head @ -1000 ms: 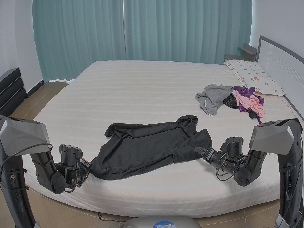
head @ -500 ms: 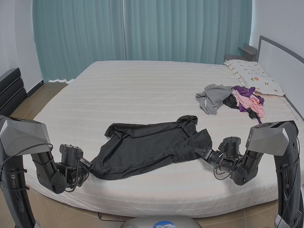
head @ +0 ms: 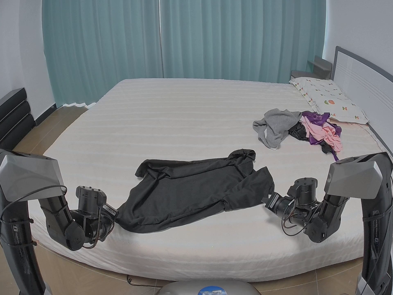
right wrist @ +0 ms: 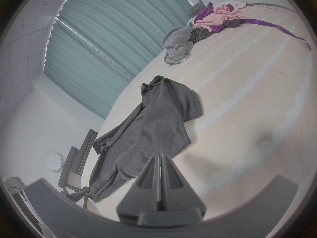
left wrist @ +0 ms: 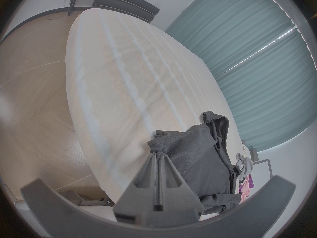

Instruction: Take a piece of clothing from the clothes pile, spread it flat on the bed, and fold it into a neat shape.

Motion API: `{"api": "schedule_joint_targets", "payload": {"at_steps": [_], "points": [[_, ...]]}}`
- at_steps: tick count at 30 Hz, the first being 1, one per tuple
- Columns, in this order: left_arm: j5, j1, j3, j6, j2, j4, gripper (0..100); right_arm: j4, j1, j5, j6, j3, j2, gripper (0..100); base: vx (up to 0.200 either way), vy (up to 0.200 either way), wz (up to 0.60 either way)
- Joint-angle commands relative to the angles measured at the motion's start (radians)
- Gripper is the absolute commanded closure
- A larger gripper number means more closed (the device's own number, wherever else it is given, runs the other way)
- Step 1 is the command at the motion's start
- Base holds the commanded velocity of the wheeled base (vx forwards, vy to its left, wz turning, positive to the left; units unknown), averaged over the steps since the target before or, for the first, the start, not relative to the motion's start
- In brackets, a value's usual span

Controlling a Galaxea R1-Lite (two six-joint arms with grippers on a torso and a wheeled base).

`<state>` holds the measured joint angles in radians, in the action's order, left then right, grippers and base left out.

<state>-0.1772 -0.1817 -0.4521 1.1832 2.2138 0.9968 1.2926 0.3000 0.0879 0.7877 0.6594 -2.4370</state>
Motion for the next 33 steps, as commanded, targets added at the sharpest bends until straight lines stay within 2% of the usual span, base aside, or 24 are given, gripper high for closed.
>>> {"api": "schedule_joint_targets", "payload": {"at_steps": [1,4,5,9,19,20,29,33], "points": [[-0.002,0.002,0.01,0.0,-0.023,0.0,100,0.021,-0.01,-0.002,-0.001,-0.046,0.042,100,0.0,0.0,0.0],[-0.002,0.001,0.012,0.001,-0.028,0.0,100,0.031,-0.012,-0.007,-0.01,-0.049,0.029,100,0.0,0.0,0.0],[-0.002,0.001,0.012,0.001,-0.026,0.0,100,0.03,-0.013,-0.007,-0.015,-0.043,0.023,0,0.0,0.0,0.0],[-0.002,0.002,0.01,0.001,-0.02,0.0,100,0.022,-0.027,0.003,-0.07,-0.004,-0.011,0,0.0,0.0,0.0],[-0.002,0.004,-0.003,0.001,-0.011,0.0,100,-0.012,-0.039,0.007,-0.087,0.126,-0.086,0,0.0,0.0,0.0],[-0.002,0.004,-0.005,0.001,-0.009,0.0,100,-0.013,-0.039,0.026,-0.087,0.135,-0.1,100,0.0,0.0,0.0],[-0.002,0.008,-0.007,0.001,-0.011,0.0,100,0.005,-0.042,0.032,-0.077,0.117,-0.089,100,0.0,0.0,0.0],[-0.004,0.008,-0.005,0.0,-0.02,0.0,100,0.007,-0.042,0.035,-0.059,0.032,-0.01,100,0.0,0.0,0.0]]}}
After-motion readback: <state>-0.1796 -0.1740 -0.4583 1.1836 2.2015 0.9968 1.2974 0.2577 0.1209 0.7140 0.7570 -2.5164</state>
